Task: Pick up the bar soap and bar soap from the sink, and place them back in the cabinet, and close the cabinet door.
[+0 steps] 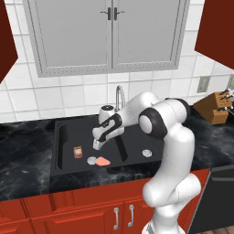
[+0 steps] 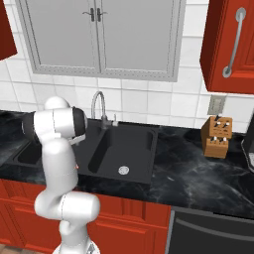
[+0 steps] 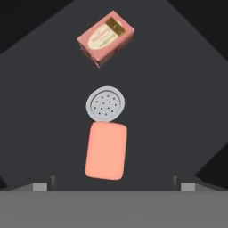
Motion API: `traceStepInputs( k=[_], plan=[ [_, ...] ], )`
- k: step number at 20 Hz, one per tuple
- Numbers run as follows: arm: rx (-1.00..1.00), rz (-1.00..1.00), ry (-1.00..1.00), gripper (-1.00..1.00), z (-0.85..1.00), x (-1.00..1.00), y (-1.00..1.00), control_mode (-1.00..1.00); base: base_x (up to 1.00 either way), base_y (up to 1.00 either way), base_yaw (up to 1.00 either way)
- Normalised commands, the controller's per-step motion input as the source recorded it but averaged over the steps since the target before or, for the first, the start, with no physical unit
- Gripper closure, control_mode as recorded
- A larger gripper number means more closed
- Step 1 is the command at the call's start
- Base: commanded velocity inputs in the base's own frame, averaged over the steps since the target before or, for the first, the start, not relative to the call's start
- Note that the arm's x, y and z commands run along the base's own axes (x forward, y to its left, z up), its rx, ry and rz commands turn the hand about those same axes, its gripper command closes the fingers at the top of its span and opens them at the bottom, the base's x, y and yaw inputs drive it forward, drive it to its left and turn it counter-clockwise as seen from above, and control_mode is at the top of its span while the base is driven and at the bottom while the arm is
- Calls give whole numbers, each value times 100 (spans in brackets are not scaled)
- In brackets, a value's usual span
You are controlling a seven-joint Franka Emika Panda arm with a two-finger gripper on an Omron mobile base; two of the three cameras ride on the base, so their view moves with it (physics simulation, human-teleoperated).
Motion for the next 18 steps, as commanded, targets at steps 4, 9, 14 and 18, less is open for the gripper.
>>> traceStepInputs(
  k=[4, 9, 14, 18],
  plan=[
    [0, 0, 0, -100, -8, 4, 0, -100, 0, 0, 0],
    [0, 0, 0, -100, -9, 0, 1, -100, 0, 0, 0],
    [0, 0, 0, -100, -4, 0, 0, -100, 0, 0, 0],
    [0, 0, 0, -100, -7, 0, 0, -100, 0, 0, 0]
  ],
)
